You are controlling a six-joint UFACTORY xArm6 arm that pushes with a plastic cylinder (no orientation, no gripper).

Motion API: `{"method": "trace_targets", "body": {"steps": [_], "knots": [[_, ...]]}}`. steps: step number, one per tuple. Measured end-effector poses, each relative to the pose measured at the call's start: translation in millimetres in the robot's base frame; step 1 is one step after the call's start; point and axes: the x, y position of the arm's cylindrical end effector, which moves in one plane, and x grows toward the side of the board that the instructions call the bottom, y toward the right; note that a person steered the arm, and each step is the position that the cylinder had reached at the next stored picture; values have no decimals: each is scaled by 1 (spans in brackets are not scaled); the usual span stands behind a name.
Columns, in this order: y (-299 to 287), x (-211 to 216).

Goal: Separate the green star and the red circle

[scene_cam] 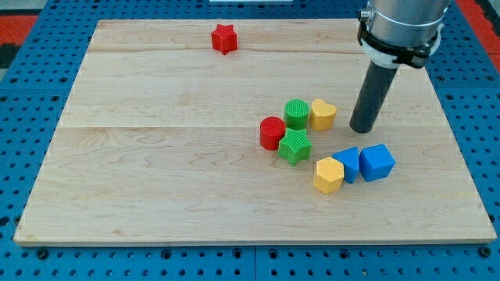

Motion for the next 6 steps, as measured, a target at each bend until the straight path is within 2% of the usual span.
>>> {"method": "trace_targets", "body": {"steps": [1,2,3,4,5,6], "knots": [[1,-20],[-106,25],[-216,27],[-223,8],[-228,48],[-303,62]]}}
